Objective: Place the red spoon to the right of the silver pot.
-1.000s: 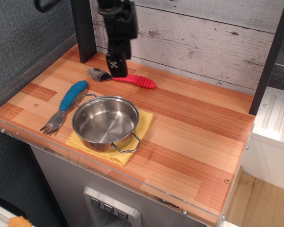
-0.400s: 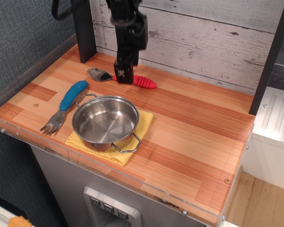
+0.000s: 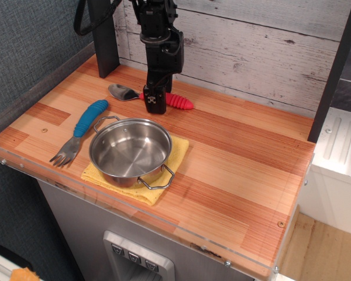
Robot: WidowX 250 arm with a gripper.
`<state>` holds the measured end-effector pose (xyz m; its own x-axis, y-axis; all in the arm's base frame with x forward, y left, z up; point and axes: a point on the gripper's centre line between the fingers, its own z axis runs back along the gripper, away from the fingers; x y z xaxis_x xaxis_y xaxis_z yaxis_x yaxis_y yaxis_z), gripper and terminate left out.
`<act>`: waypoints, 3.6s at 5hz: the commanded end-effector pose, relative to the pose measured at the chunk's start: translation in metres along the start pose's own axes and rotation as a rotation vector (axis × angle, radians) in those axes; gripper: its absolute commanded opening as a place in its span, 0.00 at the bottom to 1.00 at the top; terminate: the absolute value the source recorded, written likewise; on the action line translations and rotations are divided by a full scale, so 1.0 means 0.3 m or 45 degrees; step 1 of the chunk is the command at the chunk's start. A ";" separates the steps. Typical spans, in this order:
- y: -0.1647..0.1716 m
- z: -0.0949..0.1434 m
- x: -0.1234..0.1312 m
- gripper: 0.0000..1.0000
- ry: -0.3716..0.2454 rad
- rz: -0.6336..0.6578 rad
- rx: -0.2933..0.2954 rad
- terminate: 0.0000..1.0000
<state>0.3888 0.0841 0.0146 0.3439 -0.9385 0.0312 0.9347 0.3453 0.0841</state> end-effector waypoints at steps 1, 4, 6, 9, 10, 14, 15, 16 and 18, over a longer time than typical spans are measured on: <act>0.002 0.012 0.049 1.00 0.001 -0.020 0.024 0.00; -0.013 0.106 0.062 0.00 0.048 -0.054 0.126 0.00; -0.039 0.204 0.076 0.00 0.087 0.064 0.103 0.00; -0.190 0.302 0.123 0.00 0.132 0.723 -0.006 0.00; -0.246 0.310 0.161 0.00 0.151 0.918 -0.025 0.00; -0.329 0.268 0.273 0.00 -0.038 1.603 -0.088 0.00; -0.333 0.249 0.313 0.00 -0.033 1.574 -0.094 0.00; -0.337 0.225 0.344 0.00 -0.038 1.602 -0.106 0.00; -0.356 0.177 0.369 0.00 -0.058 1.652 -0.085 0.00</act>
<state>0.2998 -0.0464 0.0487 0.9953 0.0804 0.0537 -0.0763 0.9943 -0.0743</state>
